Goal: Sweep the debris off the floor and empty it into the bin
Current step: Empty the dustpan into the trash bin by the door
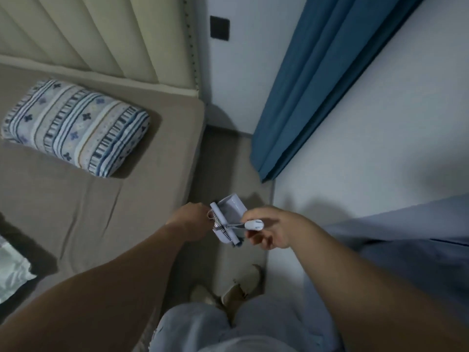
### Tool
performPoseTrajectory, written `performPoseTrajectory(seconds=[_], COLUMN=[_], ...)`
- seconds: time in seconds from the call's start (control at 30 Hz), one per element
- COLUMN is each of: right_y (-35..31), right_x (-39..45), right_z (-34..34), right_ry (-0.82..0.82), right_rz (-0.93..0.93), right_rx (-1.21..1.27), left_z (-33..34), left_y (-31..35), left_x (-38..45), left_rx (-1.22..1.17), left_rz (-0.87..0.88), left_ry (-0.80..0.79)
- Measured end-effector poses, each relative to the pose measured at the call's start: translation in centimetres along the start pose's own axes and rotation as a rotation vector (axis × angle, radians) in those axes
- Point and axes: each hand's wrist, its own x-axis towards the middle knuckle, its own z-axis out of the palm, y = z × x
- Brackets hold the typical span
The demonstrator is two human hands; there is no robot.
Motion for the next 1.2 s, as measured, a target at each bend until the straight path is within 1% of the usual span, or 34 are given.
performPoseTrajectory(seconds=[0.2,0.33,0.4,0.5,0.6,0.73,0.83,0.87,0.9,0.97,1.0,1.1,1.2], right_y=[-1.0,-0.8,-0.4,-0.1,0.7,3.4,5.9,7.3,7.9,9.9,11.8,14.9,19.6], right_x=[-3.3,-4.9,-4.7,-3.8,-3.7,-3.2,-2.8,-2.9,-3.0,-3.1,-3.4,-3.9,-5.1], right_z=[-3.5,-5.5,-6.1,-6.3,-5.3,-2.4,0.3,1.7,2.5,5.1,7.1,11.0,16.0], right_ry=[0.038,0.083,0.11,0.163,0.203,0.299,0.3,0.324,0.328,0.351,0.384,0.368,0.406], right_rz=[-0.023,-0.052,-0.06,-0.068,-0.097,-0.102,-0.101,-0.112,-0.109,-0.112,-0.108,-0.073,-0.061], right_rx=[0.104,0.286,0.346,0.439,0.633,0.812,0.947,1.0,1.032,1.192,1.288,1.411,1.506], left_z=[-5.4,-8.3,-9.4,-10.9,-11.3,-9.9,-7.8,-6.7,-6.2,-4.4,-2.6,0.4,5.1], left_y=[4.5,7.6,9.1,11.8,14.7,18.3,20.5,21.4,21.5,21.9,22.3,22.2,22.6], left_x=[2.2,4.0,5.4,7.6,9.4,10.4,9.4,8.2,7.7,5.8,4.0,0.0,-6.3], left_rx=[0.18,0.276,0.33,0.48,0.636,0.876,1.015,1.092,1.119,1.189,1.244,1.329,1.439], left_rz=[0.12,0.243,0.318,0.496,0.658,0.862,0.97,1.018,1.04,1.091,1.15,1.239,1.358], left_ry=[-0.043,-0.077,-0.114,-0.182,-0.226,-0.31,-0.418,-0.449,-0.451,-0.48,-0.505,-0.547,-0.619])
